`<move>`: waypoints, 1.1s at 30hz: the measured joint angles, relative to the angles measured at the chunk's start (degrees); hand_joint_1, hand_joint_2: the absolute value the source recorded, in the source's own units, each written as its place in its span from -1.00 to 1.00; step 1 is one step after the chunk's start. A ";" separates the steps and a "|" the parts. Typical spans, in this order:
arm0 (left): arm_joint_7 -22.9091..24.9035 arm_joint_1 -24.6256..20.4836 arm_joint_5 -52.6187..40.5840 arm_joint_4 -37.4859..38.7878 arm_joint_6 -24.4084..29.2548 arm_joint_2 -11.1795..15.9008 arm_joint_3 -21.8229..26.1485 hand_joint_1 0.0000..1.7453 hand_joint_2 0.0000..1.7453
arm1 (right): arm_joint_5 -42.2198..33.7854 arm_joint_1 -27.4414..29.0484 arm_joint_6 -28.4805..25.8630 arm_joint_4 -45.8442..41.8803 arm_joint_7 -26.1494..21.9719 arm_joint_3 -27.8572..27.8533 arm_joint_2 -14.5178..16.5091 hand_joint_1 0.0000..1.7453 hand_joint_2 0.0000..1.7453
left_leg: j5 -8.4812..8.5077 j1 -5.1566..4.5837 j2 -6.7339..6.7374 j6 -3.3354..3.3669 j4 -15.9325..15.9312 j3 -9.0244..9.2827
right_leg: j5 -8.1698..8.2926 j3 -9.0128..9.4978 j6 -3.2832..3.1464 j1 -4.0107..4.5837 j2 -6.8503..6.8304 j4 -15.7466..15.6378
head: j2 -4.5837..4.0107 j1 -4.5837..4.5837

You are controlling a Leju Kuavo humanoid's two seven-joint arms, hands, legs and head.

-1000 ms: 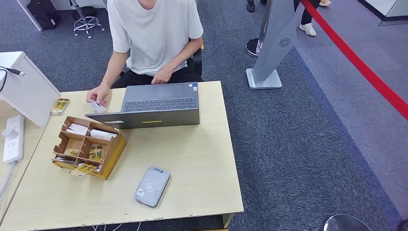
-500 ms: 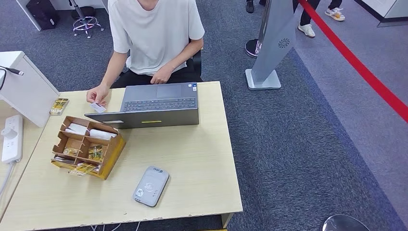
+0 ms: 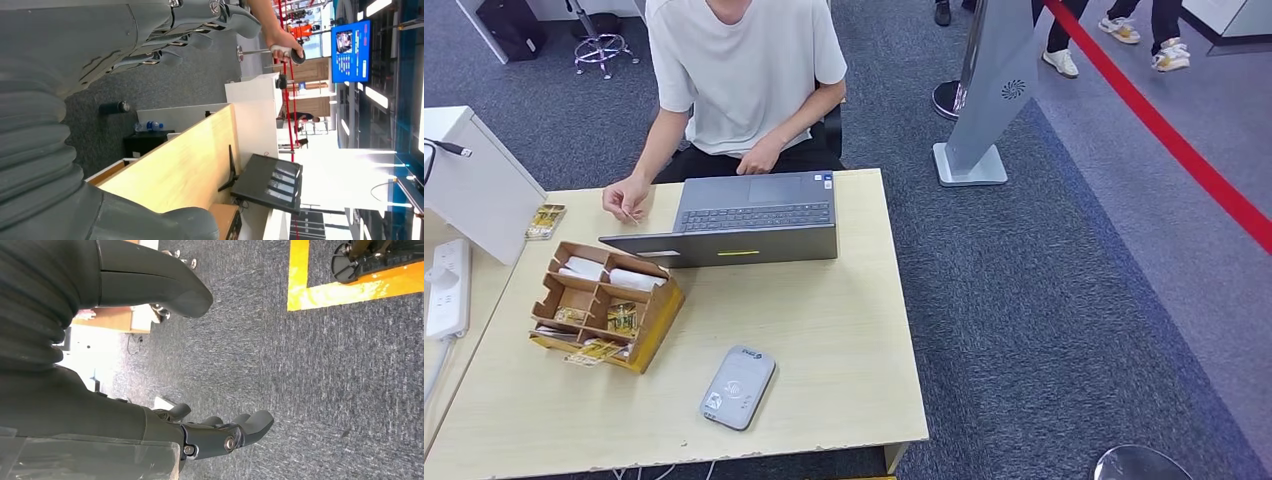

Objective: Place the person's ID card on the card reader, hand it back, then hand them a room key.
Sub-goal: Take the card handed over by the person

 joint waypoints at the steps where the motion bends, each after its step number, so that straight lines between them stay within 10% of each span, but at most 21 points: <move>1: -0.03 -0.18 -0.02 0.00 0.03 0.00 -0.29 -1.00 1.00 | -0.01 0.00 -0.01 0.02 -0.03 0.01 0.00 -1.00 1.00 | 0.00 0.00 0.01 0.00 0.00 0.00 | 0.01 -0.01 -0.01 0.00 0.01 0.00 | 0.00 -0.01; 15: -2.13 -4.82 -12.95 -3.33 11.53 -5.92 -9.31 -1.00 1.00 | 0.17 -0.57 -0.83 0.23 -0.24 0.04 0.22 -1.00 1.00 | 0.03 -0.02 -0.02 -0.02 0.07 -0.04 | 0.11 -0.09 -0.04 -0.01 -0.02 -0.01 | 0.01 0.05; 33: 9.32 -19.45 -42.76 -16.95 25.05 -18.10 -43.95 -1.00 1.00 | 0.85 -2.12 -1.03 0.36 0.44 0.11 1.03 -1.00 1.00 | 0.26 -0.07 0.09 -0.04 0.15 -0.23 | 0.44 -0.36 0.00 -0.06 0.16 0.02 | 0.00 -0.02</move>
